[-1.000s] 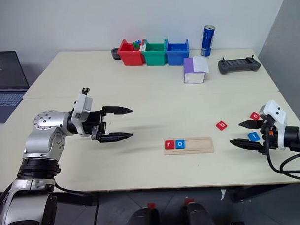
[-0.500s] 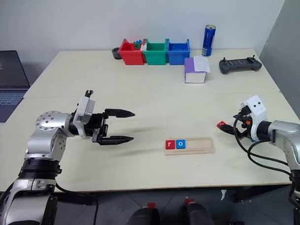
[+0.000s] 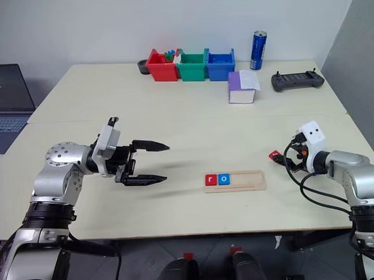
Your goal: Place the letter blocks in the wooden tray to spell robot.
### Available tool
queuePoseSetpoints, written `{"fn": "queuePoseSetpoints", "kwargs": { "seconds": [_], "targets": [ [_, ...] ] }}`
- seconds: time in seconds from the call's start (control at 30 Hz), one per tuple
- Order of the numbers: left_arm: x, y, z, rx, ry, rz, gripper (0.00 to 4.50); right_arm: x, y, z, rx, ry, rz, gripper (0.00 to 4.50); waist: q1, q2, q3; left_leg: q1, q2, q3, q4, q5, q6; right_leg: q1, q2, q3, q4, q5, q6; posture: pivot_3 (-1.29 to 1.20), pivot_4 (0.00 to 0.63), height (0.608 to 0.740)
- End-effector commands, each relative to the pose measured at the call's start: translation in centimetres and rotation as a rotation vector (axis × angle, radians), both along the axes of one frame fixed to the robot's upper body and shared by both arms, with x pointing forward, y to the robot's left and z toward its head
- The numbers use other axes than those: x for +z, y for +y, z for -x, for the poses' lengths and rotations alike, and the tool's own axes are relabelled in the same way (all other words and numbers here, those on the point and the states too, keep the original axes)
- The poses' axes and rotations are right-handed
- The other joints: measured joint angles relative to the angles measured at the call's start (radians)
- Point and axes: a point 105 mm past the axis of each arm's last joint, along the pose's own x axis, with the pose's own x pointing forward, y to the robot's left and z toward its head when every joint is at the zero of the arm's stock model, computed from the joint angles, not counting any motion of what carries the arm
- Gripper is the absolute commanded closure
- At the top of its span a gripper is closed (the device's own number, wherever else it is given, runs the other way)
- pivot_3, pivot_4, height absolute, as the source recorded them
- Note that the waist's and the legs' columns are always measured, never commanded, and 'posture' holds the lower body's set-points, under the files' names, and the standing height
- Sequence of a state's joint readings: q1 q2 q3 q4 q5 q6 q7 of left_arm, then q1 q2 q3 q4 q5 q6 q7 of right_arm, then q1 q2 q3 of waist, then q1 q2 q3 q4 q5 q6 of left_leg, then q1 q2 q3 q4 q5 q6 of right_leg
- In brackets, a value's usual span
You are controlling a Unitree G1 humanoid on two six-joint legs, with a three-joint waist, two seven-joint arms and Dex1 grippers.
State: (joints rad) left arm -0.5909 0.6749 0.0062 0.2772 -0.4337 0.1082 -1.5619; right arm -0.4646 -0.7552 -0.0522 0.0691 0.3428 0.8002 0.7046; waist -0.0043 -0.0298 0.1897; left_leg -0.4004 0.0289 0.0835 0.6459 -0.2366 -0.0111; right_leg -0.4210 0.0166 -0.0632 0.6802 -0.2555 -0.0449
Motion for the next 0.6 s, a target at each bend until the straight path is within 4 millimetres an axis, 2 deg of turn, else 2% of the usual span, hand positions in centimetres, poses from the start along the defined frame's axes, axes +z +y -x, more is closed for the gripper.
{"fn": "queuePoseSetpoints", "kwargs": {
  "seconds": [0.03, 0.13, 0.3, 0.47, 0.6],
  "targets": [
    [1.0, 0.1, 0.3, -0.008, -0.04, 0.006, 0.02, 0.8, 0.5, -0.6, 0.038, -0.035, 0.035, 0.0, 0.0, 0.0, 0.0, 0.0, 0.0, 0.0, 0.0, 0.0, 0.0, 0.0, 0.0, 0.0, 0.0, 0.0, 0.0, 0.0, 0.15, 0.74],
    [1.1, 0.0, 0.2, -0.006, -0.041, 0.005, 0.02, -0.3, 0.7, -1.1, 0.041, -0.018, 0.06, 0.0, 0.0, 0.0, 0.0, 0.0, 0.0, 0.0, 0.0, 0.0, 0.0, 0.0, 0.0, 0.0, 0.0, 0.0, 0.0, 0.0, 0.15, 0.74],
    [1.3, -0.1, 0.0, -0.004, -0.046, 0.006, 0.02, -2.2, -0.2, -2.3, -0.021, 0.01, 0.056, 0.0, 0.0, 0.0, 0.0, 0.0, 0.0, 0.0, 0.0, 0.0, 0.0, 0.0, 0.0, 0.0, 0.0, 0.0, 0.0, 0.0, 0.15, 0.74],
    [1.4, 0.1, 0.0, 0.008, -0.047, 0.006, 0.0, -2.9, -0.2, -2.0, -0.025, 0.028, 0.015, 1.53, 0.0, -0.001, -0.001, 0.0, 0.0, 0.0, 0.0, 0.0, 0.0, 0.0, 0.0, 0.0, 0.0, 0.0, 0.0, 0.0, 0.15, 0.74],
    [1.4, 0.2, -0.1, 0.015, -0.048, 0.007, 0.0, -1.5, 0.5, -1.2, -0.028, -0.011, 0.008, 2.92, 0.0, -0.001, -0.001, 0.0, 0.0, 0.0, 0.0, 0.0, 0.0, 0.0, 0.0, 0.0, 0.0, 0.0, 0.0, 0.0, 0.15, 0.74]
  ]
}}
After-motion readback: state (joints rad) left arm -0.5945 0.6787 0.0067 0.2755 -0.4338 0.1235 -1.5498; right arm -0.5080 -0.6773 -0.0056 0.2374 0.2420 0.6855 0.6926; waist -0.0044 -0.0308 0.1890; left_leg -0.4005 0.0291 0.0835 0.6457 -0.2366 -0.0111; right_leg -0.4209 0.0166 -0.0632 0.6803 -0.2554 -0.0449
